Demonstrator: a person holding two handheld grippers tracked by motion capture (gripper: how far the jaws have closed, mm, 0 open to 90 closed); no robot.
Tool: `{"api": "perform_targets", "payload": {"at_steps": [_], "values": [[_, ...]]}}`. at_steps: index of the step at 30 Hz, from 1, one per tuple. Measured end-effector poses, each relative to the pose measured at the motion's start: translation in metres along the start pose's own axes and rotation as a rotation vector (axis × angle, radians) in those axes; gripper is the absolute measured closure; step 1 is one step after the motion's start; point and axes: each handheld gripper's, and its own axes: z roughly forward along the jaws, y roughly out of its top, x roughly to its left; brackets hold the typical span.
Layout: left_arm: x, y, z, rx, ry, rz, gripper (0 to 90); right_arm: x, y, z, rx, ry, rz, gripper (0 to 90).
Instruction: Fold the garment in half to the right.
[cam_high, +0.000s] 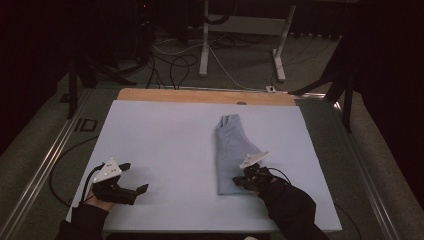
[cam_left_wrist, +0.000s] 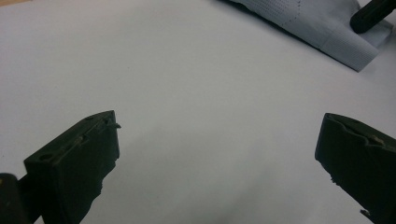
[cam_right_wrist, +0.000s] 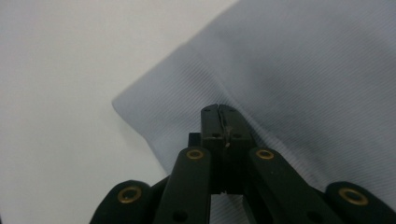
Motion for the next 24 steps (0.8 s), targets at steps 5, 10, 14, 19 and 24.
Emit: {"api": "perform_targets", "payload": {"at_steps": [5, 10, 14, 19, 24], "values": [[0.0, 0.0, 0.0, -0.001, 0.0, -0.004, 0.7, -0.001, -0.007, -0.001, 0.005, -0.009, 0.009, 90.0], [-0.001, 0.0, 0.001, 0.003, -0.005, 0.005, 0.7, 0.0, -0.015, -0.004, 0.018, -0.019, 0.044, 90.0], [-0.001, 0.0, 0.001, 0.003, -0.007, 0.0, 0.7, 0.001, -0.019, -0.006, 0.013, -0.022, 0.04, 90.0], [-0.001, 0.0, 0.002, 0.001, -0.006, -0.003, 0.7, 0.002, -0.018, -0.005, 0.01, -0.028, 0.031, 90.0], [-0.001, 0.0, 0.002, 0.005, -0.004, 0.001, 0.7, 0.002, -0.017, -0.006, 0.004, -0.026, 0.037, 90.0]]}}
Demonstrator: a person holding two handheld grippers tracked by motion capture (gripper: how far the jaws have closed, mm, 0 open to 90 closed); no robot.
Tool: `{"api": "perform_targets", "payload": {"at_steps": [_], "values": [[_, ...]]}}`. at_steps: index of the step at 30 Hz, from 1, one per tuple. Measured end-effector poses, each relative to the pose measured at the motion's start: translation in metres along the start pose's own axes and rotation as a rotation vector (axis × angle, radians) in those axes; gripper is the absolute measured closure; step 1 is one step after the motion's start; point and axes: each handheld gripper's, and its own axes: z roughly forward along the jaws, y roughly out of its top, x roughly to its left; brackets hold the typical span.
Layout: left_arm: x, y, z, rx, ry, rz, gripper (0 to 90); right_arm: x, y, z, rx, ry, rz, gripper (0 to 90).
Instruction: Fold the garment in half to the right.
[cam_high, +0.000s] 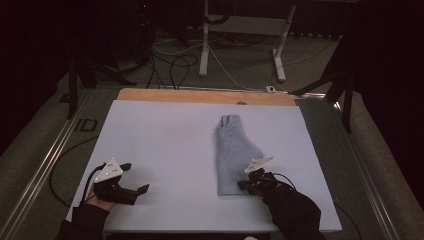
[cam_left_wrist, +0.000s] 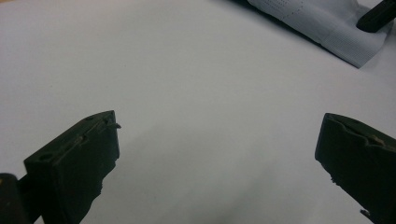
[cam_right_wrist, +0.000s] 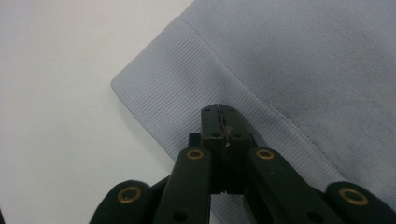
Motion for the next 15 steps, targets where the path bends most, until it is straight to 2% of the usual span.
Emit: {"api": "perform_targets", "payload": {"at_steps": [3, 10, 11, 12, 14, 15], "values": [[0.0, 0.0, -0.001, -0.003, 0.002, 0.004, 0.7, 0.001, 0.003, -0.004, -0.024, 0.012, -0.01, 89.0], [0.001, 0.0, -0.002, -0.007, 0.006, -0.003, 0.7, 0.0, 0.011, -0.011, -0.078, 0.019, -0.005, 78.1], [0.001, 0.0, -0.003, -0.007, 0.007, -0.002, 0.7, 0.0, 0.013, -0.013, -0.088, 0.018, -0.004, 70.5], [0.001, 0.0, -0.003, -0.006, 0.006, 0.001, 0.7, -0.001, 0.015, -0.013, -0.094, 0.023, -0.001, 68.7], [0.001, 0.0, -0.002, -0.004, 0.006, 0.002, 0.7, -0.002, 0.019, -0.016, -0.11, 0.015, -0.012, 57.3], [0.001, 0.0, -0.002, -0.004, 0.006, 0.002, 0.7, -0.002, 0.019, -0.016, -0.11, 0.015, -0.012, 57.3]]}}
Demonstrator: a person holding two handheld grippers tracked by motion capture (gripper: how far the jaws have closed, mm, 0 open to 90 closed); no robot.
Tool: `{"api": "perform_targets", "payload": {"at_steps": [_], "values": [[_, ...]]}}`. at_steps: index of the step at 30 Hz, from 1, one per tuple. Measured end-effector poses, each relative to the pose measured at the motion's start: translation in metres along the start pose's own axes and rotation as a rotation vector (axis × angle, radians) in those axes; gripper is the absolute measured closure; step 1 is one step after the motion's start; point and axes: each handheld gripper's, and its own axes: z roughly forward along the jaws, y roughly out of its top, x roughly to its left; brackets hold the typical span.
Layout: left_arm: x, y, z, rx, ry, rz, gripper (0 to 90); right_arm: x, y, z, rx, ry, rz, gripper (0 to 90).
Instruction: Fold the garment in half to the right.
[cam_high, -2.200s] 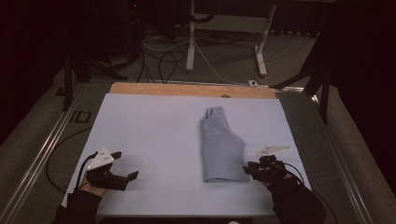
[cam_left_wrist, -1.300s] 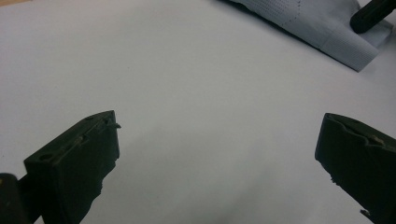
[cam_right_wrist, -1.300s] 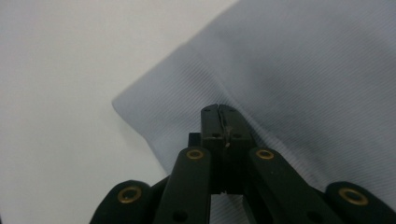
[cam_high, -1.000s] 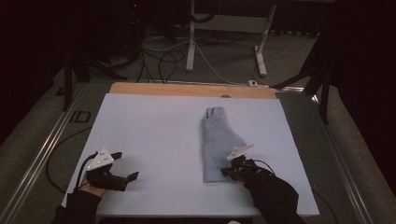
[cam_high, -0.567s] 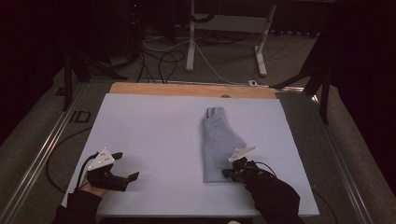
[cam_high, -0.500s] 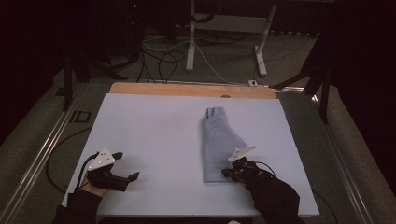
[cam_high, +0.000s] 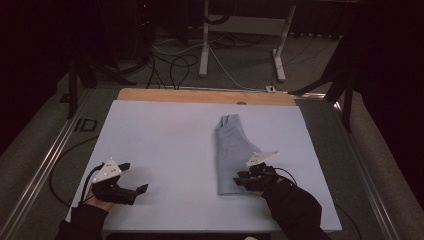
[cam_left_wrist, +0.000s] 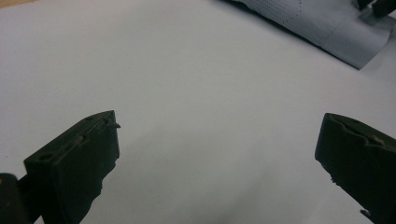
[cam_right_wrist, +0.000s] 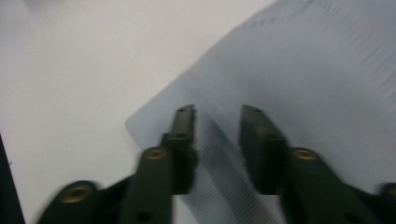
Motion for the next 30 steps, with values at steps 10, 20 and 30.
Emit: {"api": "perform_targets", "payload": {"at_steps": [10, 20, 30], "values": [[0.0, 0.0, -0.001, -0.005, 0.0, -0.004, 0.7, -0.012, 0.019, -0.009, -0.076, 0.009, 0.005, 9.6], [0.0, 0.0, -0.002, -0.007, 0.0, -0.006, 0.7, -0.024, 0.025, -0.013, -0.151, -0.015, -0.033, 9.3], [0.001, 0.0, -0.003, -0.012, 0.002, -0.004, 0.6, -0.04, 0.006, -0.029, -0.195, -0.057, -0.022, 9.3]]}}
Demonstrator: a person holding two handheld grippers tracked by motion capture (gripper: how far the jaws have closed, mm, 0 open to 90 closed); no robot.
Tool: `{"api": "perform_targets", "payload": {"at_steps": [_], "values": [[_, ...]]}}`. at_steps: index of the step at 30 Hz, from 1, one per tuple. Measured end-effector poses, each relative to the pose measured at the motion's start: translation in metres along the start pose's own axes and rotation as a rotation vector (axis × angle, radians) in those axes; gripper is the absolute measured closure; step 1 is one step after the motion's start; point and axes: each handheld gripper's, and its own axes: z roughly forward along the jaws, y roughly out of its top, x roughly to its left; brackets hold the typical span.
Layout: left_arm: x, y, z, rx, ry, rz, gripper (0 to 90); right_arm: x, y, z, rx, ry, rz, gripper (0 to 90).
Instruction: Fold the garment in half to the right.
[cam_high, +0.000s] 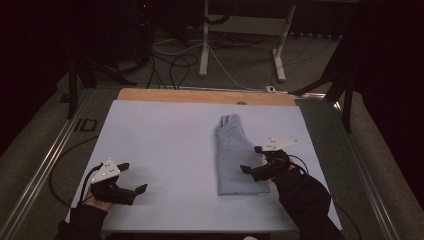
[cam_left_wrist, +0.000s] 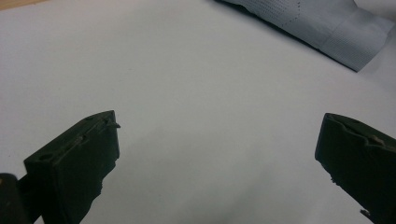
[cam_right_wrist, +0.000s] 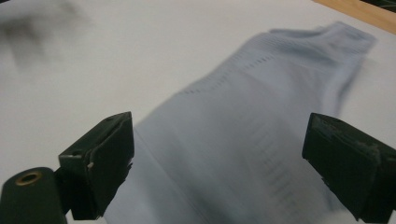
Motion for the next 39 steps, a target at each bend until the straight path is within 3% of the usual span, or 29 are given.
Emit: {"api": "perform_targets", "payload": {"at_steps": [7, 22, 29, 39], "values": [[0.0, 0.0, 0.0, -0.001, 0.001, -0.004, 0.7, -0.01, -0.02, -0.01, 0.01, -0.066, 0.03, 9.3], [0.0, 0.0, -0.001, -0.019, -0.002, -0.012, 0.7, -0.017, -0.068, -0.028, -0.006, -0.131, 0.108, 9.3], [0.001, -0.001, 0.0, -0.016, -0.003, -0.012, 0.7, -0.009, -0.083, -0.032, 0.015, -0.165, 0.098, 9.3], [0.001, -0.001, -0.001, -0.018, 0.003, -0.014, 0.7, -0.005, -0.087, -0.029, 0.018, -0.158, 0.09, 9.3]]}}
